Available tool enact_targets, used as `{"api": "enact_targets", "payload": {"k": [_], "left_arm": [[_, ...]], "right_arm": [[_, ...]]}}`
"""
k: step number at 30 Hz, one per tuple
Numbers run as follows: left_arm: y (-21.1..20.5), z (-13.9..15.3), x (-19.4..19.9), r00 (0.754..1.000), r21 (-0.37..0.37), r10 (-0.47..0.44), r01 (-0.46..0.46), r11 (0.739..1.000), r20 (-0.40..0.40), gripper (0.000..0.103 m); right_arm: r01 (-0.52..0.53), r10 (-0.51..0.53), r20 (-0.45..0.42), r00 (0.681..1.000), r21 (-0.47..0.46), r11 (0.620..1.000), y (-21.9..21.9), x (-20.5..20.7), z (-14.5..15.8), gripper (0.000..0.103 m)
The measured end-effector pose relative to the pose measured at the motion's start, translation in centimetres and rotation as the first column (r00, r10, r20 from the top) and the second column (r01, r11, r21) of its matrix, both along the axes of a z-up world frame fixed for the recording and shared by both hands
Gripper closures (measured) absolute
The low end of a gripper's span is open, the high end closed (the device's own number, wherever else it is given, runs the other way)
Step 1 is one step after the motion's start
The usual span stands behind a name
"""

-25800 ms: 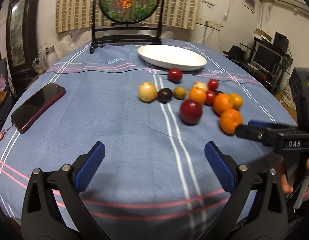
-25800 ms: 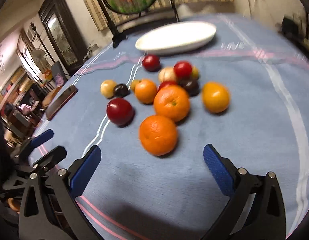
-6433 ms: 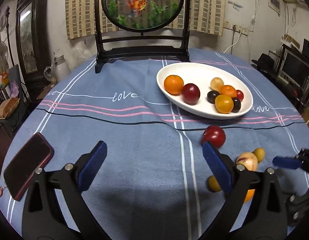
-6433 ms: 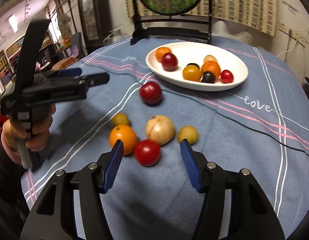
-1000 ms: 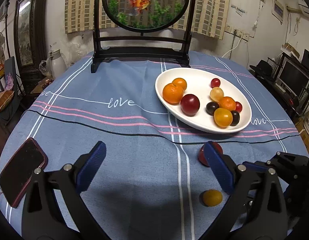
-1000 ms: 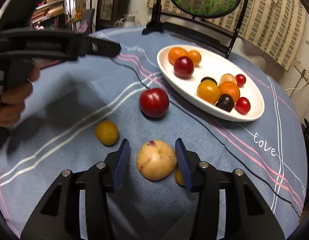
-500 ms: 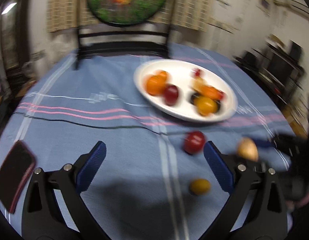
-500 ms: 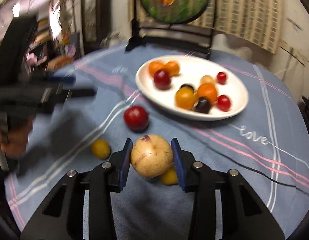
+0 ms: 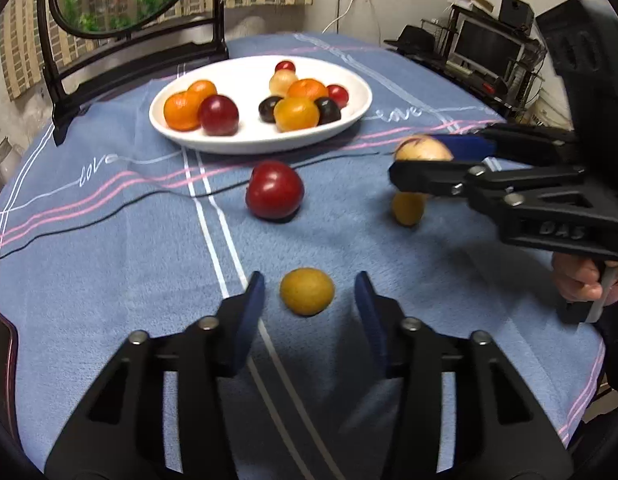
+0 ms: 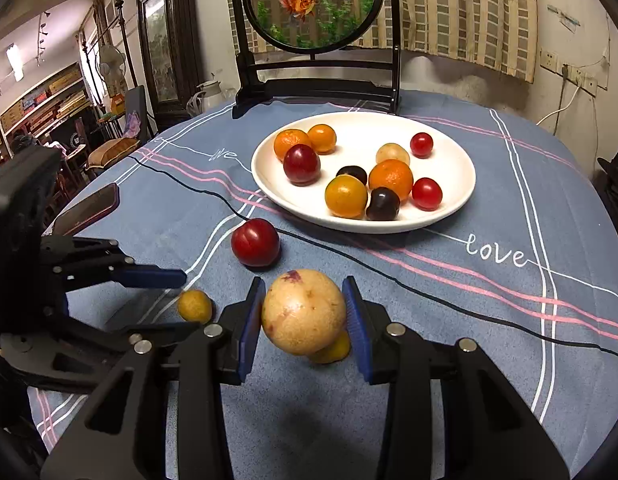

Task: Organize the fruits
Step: 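Carry both fruits onto the plate and open both tools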

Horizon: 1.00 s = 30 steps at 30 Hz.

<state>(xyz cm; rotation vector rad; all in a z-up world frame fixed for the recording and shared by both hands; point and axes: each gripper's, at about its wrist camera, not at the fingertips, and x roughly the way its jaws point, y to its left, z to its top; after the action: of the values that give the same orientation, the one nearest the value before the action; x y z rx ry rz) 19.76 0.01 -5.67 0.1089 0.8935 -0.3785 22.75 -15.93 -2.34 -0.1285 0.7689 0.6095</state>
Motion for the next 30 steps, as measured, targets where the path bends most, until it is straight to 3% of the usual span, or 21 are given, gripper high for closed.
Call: {"api": "enact_targets", "payload": {"k": [10, 13, 21, 25, 30], "left_arm": [[-0.2, -0.6, 0.3, 1.0, 0.022, 0.009, -0.009, 1.0, -0.007, 0.065], [-0.4, -0.7, 0.4, 1.0, 0.022, 0.0, 0.001, 1.0, -0.013, 0.073], [-0.2, -0.3, 0.3, 1.0, 0.011, -0.001, 0.001, 1.0, 0.004, 0.073], [0.8, 1.3, 1.8, 1.0, -0.078, 0.03, -0.029, 0.997, 0.005, 0.074], [1.1, 5.3, 6.8, 0.989, -0.094, 0.129, -0.122, 0.988, 0.071, 0.074]], "right_arm": [[-0.004, 0.004, -0.001, 1.0, -0.009, 1.0, 0.2, -0.1, -0.2, 0.063], [-0.005, 0.005, -0.001, 1.0, -0.014, 1.0, 0.2, -0.1, -0.3, 0.063], [0.005, -0.005, -0.001, 1.0, -0.015, 1.0, 0.1, 0.0, -0.3, 0.063], [0.003, -0.003, -0.006, 1.0, 0.015, 1.0, -0.3, 1.0, 0.6, 0.063], [0.078, -0.079, 0.043, 0.996, 0.027, 0.997, -0.5, 6.4, 2.9, 0.063]]}}
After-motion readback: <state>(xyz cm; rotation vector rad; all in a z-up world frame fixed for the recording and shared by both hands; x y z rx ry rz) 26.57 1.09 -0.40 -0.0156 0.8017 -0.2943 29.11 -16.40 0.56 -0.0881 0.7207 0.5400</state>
